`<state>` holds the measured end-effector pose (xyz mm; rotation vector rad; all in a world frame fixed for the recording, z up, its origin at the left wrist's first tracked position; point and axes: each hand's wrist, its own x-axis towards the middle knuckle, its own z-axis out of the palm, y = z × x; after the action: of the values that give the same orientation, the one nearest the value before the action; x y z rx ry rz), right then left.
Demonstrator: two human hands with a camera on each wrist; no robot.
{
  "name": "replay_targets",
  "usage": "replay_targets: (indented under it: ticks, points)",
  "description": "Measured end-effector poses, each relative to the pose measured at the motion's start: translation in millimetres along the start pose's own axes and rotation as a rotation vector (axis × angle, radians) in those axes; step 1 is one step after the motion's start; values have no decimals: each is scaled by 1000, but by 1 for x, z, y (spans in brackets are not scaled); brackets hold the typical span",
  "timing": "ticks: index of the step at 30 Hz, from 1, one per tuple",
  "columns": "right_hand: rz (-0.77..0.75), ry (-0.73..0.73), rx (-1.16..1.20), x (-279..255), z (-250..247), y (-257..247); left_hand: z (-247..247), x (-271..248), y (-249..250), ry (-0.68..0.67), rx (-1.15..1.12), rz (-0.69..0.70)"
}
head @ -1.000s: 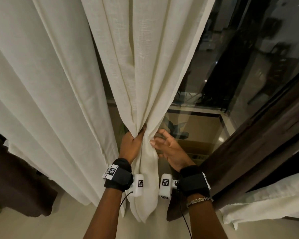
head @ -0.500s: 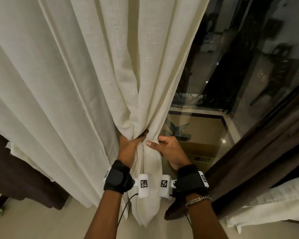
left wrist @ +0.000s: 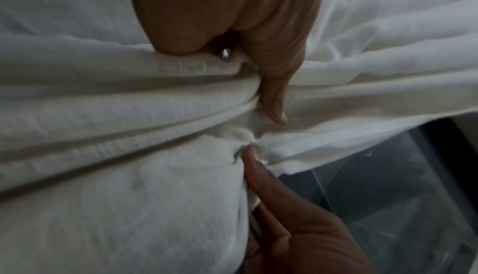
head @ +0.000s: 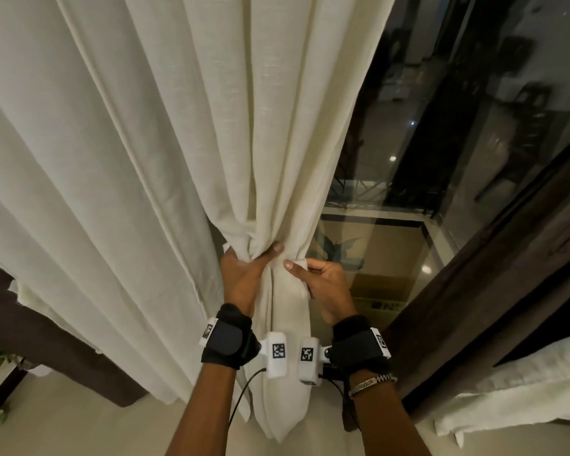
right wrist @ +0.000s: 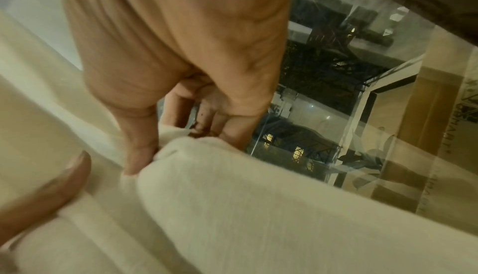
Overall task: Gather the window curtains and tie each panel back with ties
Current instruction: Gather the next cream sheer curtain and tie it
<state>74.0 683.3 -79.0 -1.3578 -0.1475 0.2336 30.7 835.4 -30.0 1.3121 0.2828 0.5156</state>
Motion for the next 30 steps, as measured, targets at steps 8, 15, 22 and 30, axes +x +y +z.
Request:
replay_targets:
  ticks: [8, 15, 22, 30]
  points:
    - [-22, 138, 109, 8, -9, -3, -10, 13, 8, 164, 77, 282]
    - [7, 145, 107, 11, -2, 3, -1, 2, -10, 398, 541, 839]
    - [-45, 168, 26, 18, -11, -1, 34, -29, -2, -70, 489, 821]
    - [-4, 163, -12, 10, -10, 3, 48, -16, -10, -470, 701, 637]
